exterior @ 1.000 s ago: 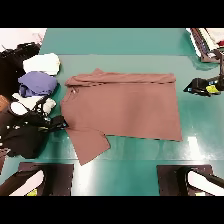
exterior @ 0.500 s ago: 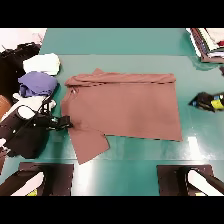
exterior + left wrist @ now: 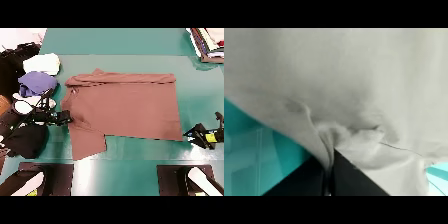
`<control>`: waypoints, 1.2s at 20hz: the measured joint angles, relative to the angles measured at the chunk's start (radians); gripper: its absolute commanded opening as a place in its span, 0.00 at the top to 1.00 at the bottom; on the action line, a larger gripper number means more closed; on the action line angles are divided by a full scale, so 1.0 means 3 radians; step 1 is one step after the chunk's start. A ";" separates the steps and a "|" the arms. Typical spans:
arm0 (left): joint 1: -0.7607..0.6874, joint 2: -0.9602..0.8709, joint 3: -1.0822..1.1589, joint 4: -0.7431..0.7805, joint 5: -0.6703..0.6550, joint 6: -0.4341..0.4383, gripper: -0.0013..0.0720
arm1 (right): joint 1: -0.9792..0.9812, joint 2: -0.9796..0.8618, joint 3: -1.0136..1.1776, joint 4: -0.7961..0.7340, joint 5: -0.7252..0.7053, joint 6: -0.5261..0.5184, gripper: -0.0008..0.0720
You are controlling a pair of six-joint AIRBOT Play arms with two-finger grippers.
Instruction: Fold the shirts.
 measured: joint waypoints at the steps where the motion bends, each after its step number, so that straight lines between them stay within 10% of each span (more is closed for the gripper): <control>1: 0.0000 0.0000 0.0004 -0.0001 -0.0001 0.0000 0.95 | 0.0001 0.0004 -0.0062 0.0031 -0.0034 -0.0009 0.38; 4: 0.0000 0.0000 0.0009 -0.0009 0.0001 0.0000 0.95 | 0.0109 0.0009 -0.0158 0.0095 -0.0103 -0.0023 0.40; 10: 0.0000 0.0008 0.0011 -0.0010 0.0025 0.0001 0.95 | 0.0417 0.0010 -0.0212 0.0102 -0.0369 -0.0027 0.96; 17: -0.0001 0.0463 0.0532 0.0032 -0.0090 0.0009 0.95 | 0.0816 0.0225 0.0398 0.0113 -0.0366 -0.0062 0.97; 24: -0.0003 0.0799 0.2865 0.0080 -0.0580 0.0000 0.95 | 0.1120 0.0600 0.2702 0.0104 -0.0490 -0.0062 0.97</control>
